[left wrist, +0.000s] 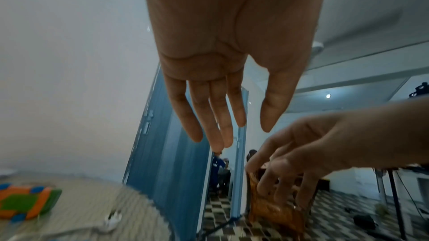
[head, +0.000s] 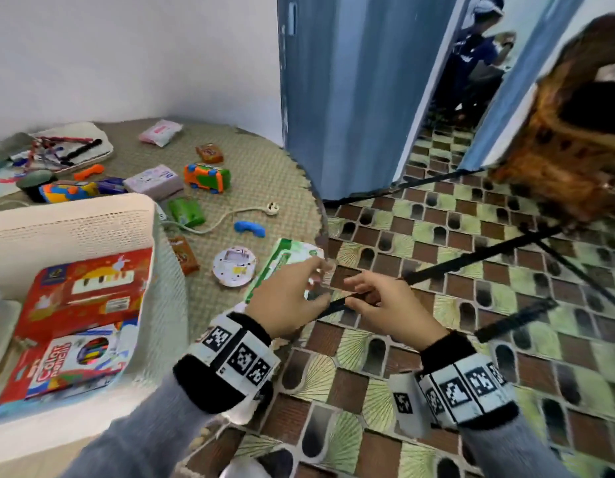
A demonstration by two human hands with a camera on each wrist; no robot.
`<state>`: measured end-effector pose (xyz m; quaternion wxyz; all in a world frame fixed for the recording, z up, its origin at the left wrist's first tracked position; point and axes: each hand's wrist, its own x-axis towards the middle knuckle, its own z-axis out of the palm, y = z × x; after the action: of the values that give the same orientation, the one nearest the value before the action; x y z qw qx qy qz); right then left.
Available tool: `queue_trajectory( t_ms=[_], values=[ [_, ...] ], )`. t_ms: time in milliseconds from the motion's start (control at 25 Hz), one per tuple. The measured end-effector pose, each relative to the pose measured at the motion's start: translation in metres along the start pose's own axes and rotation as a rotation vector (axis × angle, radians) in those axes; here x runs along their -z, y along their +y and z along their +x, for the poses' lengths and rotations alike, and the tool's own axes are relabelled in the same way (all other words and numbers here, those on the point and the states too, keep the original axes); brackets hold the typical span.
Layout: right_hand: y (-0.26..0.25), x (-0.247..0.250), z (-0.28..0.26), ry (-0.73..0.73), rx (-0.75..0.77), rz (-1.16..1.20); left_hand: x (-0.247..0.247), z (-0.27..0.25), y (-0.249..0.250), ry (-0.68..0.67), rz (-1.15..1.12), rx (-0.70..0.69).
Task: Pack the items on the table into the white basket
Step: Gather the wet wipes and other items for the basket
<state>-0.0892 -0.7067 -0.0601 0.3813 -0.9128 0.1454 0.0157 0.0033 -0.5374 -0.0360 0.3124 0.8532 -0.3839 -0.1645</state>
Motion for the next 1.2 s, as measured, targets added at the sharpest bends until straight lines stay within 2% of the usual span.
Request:
queue_trajectory(
  t_ms=[160, 280, 480, 680, 800, 1080, 1200],
  values=[
    [0.052, -0.004, -0.021, -0.041, -0.121, 0.126, -0.057, 0.005, -0.006, -0.104, -0.046, 0.072],
    [0.081, -0.008, -0.03, -0.041, -0.198, 0.163, -0.082, 0.015, -0.016, -0.153, -0.074, 0.15],
    [0.11, -0.006, -0.02, -0.055, -0.269, 0.19, -0.101, 0.035, -0.041, -0.098, -0.212, 0.274],
    [0.124, -0.004, 0.038, -0.139, -0.252, 0.189, -0.103, 0.075, -0.058, 0.026, -0.333, 0.351],
    [0.121, -0.001, 0.082, -0.174, -0.219, 0.17, -0.098, 0.101, -0.069, 0.079, -0.321, 0.376],
    [0.094, 0.009, 0.198, -0.238, -0.068, 0.177, -0.06, 0.152, -0.1, 0.287, -0.371, 0.476],
    [0.079, 0.003, 0.237, -0.324, -0.001, 0.176, -0.047, 0.156, -0.114, 0.373, -0.41, 0.531]
  ],
)
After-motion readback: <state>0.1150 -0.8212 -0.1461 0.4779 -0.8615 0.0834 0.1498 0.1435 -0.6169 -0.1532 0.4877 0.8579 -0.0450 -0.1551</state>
